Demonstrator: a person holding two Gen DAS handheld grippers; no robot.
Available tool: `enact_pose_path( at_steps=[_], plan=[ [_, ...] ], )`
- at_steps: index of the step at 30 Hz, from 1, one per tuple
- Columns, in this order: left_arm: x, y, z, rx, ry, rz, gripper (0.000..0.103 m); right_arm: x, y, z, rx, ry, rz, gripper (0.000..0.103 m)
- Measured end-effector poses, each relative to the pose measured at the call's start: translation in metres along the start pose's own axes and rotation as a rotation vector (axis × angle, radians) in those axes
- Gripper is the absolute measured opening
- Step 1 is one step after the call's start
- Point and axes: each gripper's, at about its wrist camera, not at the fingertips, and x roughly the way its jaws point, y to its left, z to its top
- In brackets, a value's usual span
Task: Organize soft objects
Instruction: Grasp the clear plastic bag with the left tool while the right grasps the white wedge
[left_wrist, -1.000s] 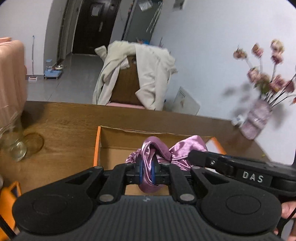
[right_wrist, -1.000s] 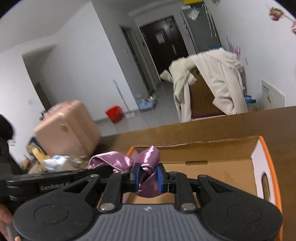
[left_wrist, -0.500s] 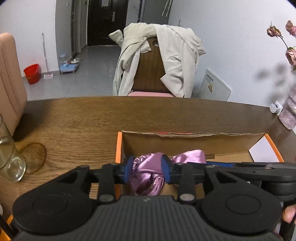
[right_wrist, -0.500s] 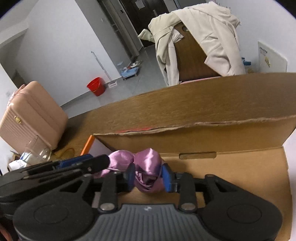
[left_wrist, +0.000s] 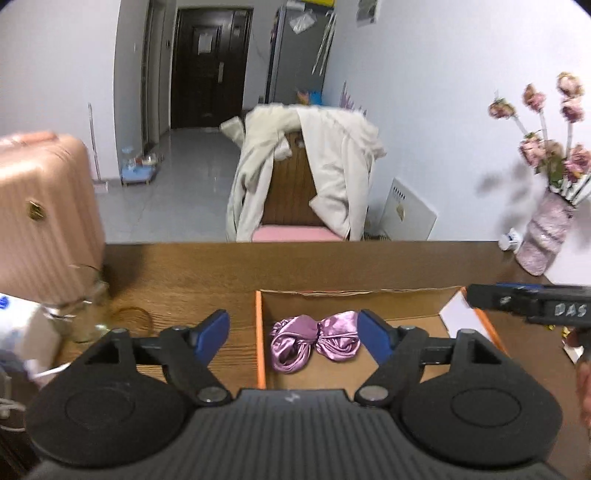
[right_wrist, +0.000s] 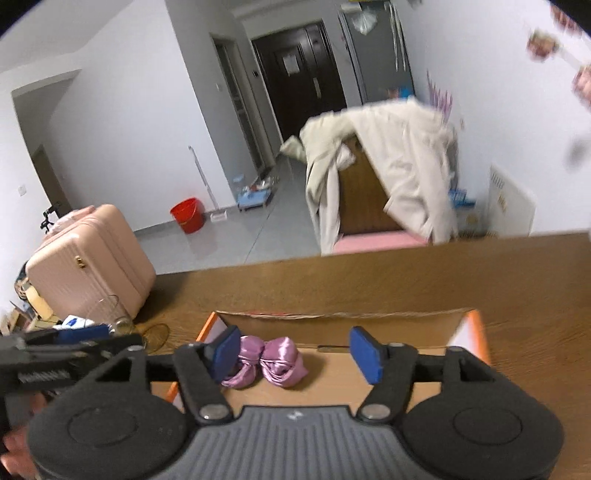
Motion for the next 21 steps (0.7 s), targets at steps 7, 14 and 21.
enact_pose_path(
  at_steps=[7, 14, 21],
  plan=[
    [-0.086, -0.006, -0.013, 0.032, -0.054, 0.043, 0.086, -0.092, -0.004, -0.019, -0.059, -0.059, -0.05, 0.075],
    [-0.156, -0.016, -0.076, 0.024, -0.178, 0.12, 0.096, -0.159, 0.008, -0.075, -0.116, -0.143, -0.032, 0.081],
    [-0.221, -0.032, -0.175, 0.008, -0.311, 0.096, 0.102, -0.216, 0.026, -0.171, -0.201, -0.242, -0.003, 0.087]
  ],
)
